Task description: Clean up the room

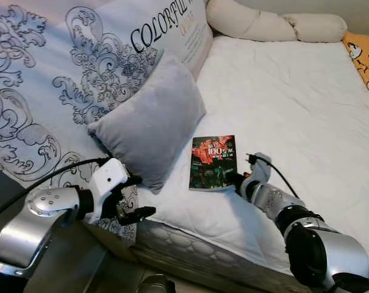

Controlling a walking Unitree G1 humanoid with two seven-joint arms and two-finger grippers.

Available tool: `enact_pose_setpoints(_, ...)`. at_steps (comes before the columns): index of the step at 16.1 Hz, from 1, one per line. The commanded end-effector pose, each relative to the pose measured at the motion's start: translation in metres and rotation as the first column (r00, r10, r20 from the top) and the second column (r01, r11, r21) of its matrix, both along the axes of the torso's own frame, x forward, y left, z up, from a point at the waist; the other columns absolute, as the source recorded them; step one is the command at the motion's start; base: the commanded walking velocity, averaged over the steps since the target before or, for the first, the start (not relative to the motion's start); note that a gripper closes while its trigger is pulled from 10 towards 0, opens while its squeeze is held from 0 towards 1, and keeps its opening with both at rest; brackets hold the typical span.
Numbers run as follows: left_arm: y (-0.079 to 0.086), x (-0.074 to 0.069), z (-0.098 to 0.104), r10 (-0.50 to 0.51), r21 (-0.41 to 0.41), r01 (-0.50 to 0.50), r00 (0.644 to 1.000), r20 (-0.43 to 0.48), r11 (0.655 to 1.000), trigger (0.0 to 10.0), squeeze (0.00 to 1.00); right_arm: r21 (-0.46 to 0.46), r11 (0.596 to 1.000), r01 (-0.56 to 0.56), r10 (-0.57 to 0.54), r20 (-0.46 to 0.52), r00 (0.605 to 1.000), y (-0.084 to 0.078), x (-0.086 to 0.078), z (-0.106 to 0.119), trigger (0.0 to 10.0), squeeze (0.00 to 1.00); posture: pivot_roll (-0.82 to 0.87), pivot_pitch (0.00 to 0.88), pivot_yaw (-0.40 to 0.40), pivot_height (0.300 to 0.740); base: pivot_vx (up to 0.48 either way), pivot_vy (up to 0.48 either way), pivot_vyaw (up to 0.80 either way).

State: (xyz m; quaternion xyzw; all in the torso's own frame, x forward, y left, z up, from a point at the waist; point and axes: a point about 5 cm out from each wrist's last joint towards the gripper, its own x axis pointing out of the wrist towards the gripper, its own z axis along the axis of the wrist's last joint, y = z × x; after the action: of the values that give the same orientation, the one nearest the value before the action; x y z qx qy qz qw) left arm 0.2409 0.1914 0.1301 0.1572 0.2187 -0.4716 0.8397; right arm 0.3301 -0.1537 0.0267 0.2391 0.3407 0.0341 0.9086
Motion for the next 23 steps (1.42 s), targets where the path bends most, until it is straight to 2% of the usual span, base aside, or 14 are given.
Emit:
enact_pose_setpoints(1, -0.004, 0.000, 0.002, -0.018, 0.008, 0.018, 1.000, 0.006, 1.000, 10.0, 0.00, 0.004, 1.000, -0.003, 0.003, 0.011, 1.000, 0.000, 0.001, 0.001, 10.0, 1.00, 0.27, 0.045, 0.059, 0.740, 0.000, 0.000, 0.00)
enact_pose_setpoints(5, -0.011, 0.007, -0.001, -0.037, -0.018, 0.037, 0.999, -0.020, 0.999, 10.0, 0.00, 0.024, 1.000, 0.002, -0.002, -0.013, 1.000, -0.001, -0.011, -0.013, 10.0, 1.00, 0.23, 0.000, 0.074, 0.740, 0.000, 0.000, 0.00)
enact_pose_setpoints(8, -0.015, 0.016, -0.003, -0.031, -0.040, 0.031, 1.000, -0.001, 0.999, 10.0, 0.00, 0.005, 1.000, -0.025, 0.025, 0.047, 0.999, 0.000, -0.009, -0.010, 10.0, 1.00, 0.16, 0.000, 0.089, 0.740, 0.000, 0.000, 0.00)
enact_pose_setpoints(10, -0.021, 0.025, -0.004, 0.052, -0.122, -0.046, 0.998, 0.042, 0.991, 10.0, 0.00, -0.029, 1.000, -0.003, 0.006, 0.114, 0.993, -0.009, -0.005, -0.004, 10.0, 1.00, 0.09, 0.000, 0.093, 0.740, 0.000, 0.000, 0.00)
enact_pose_setpoints(11, -0.024, 0.029, -0.003, 0.118, -0.188, -0.105, 0.992, 0.055, 0.977, 10.0, 0.00, -0.021, 0.998, 0.058, -0.055, 0.134, 0.989, -0.014, -0.004, -0.002, 10.0, 1.00, 0.06, 0.000, 0.093, 0.740, 0.000, 0.000, 0.00)
enact_pose_setpoints(12, -0.028, 0.033, -0.003, 0.191, -0.258, -0.170, 0.980, 0.058, 0.951, 10.0, 0.00, 0.000, 0.999, 0.051, -0.050, 0.148, 0.988, -0.017, -0.004, -0.001, 10.0, 0.00, 0.03, 0.000, 0.094, 0.740, 0.000, 0.000, 0.00)
enact_pose_setpoints(14, -0.031, 0.037, -0.008, 0.292, -0.295, -0.260, 0.954, 0.069, 0.919, 10.0, 0.00, 0.014, 0.999, 0.037, -0.039, 0.207, 0.978, -0.021, -0.005, 0.002, 10.0, 0.00, -0.02, 0.000, 0.090, 0.740, 0.000, 0.000, 0.00)
enact_pose_setpoints(15, -0.032, 0.039, -0.013, 0.372, -0.286, -0.332, 0.923, 0.096, 0.899, 10.0, 0.00, 0.006, 0.999, 0.037, -0.037, 0.263, 0.964, -0.025, -0.008, 0.007, 10.0, 0.00, -0.04, 0.000, 0.091, 0.740, 0.000, 0.000, 0.00)
enact_pose_setpoints(16, -0.030, 0.039, -0.016, 0.481, -0.317, -0.429, 0.871, 0.104, 0.846, 10.0, 0.00, -0.079, 0.994, 0.073, -0.041, 0.349, 0.936, -0.032, -0.012, 0.018, 10.0, 0.00, -0.08, 0.000, 0.094, 0.740, 0.000, 0.000, 0.00)
enact_pose_setpoints(17, -0.029, 0.038, -0.016, 0.538, -0.346, -0.479, 0.838, 0.095, 0.807, 10.0, 0.00, -0.162, 0.981, 0.108, -0.029, 0.424, 0.905, -0.035, -0.015, 0.028, 10.0, 0.00, -0.09, 0.000, 0.094, 0.740, 0.000, 0.000, 0.00)
enact_pose_setpoints(18, -0.029, 0.036, -0.018, 0.601, -0.373, -0.533, 0.794, 0.089, 0.759, 10.0, 0.00, -0.230, 0.960, 0.161, -0.017, 0.524, 0.851, -0.035, -0.022, 0.045, 10.0, 0.00, -0.10, 0.000, 0.090, 0.740, 0.000, -0.296, 0.00)
enact_pose_setpoints(19, -0.031, 0.034, -0.020, 0.629, -0.390, -0.555, 0.772, 0.088, 0.735, 10.0, 0.00, -0.223, 0.960, 0.167, -0.015, 0.557, 0.830, -0.030, -0.031, 0.054, 10.0, 0.00, -0.11, 0.000, 0.089, 0.740, 0.000, -0.480, 0.00)
enact_pose_setpoints(20, -0.031, 0.034, -0.021, 0.650, -0.399, -0.571, 0.755, 0.088, 0.717, 10.0, 0.00, -0.215, 0.965, 0.152, -0.007, 0.556, 0.831, -0.026, -0.037, 0.057, 10.0, 0.00, -0.12, 0.000, 0.087, 0.740, 0.000, -0.480, 0.00)
enact_pose_setpoints(23, -0.035, 0.030, -0.028, 0.634, -0.319, -0.565, 0.753, 0.178, 0.761, 10.0, 0.00, -0.248, 0.960, 0.128, 0.026, 0.536, 0.844, -0.015, -0.044, 0.059, 10.0, 0.00, -0.09, 0.000, 0.063, 0.740, 0.000, -0.480, 0.00)
